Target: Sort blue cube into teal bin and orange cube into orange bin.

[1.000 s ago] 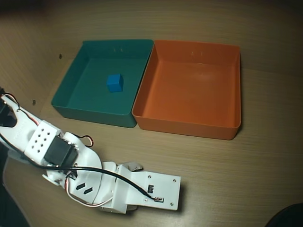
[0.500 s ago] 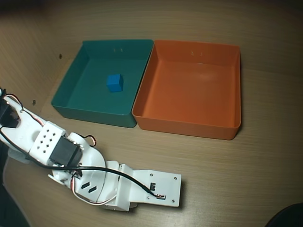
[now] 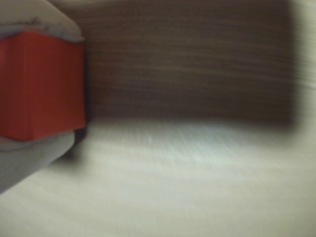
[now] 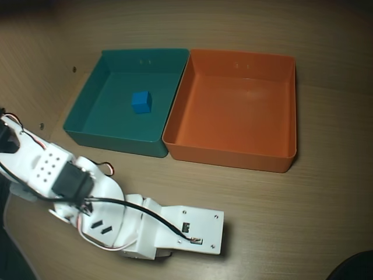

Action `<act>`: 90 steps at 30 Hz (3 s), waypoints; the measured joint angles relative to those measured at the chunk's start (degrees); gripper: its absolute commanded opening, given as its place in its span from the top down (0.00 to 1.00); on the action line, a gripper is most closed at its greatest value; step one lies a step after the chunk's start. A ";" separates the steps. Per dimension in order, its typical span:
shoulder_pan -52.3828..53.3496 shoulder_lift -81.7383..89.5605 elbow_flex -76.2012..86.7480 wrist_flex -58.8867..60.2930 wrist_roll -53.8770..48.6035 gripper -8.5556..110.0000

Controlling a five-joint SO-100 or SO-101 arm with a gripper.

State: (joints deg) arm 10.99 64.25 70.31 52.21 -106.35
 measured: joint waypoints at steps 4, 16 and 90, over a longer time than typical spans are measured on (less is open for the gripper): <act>-2.11 6.06 -1.76 0.00 2.46 0.98; -18.02 11.69 -13.45 0.09 25.58 0.98; -32.17 -34.19 -55.55 0.09 27.16 0.93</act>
State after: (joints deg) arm -21.18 30.06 14.77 52.29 -79.19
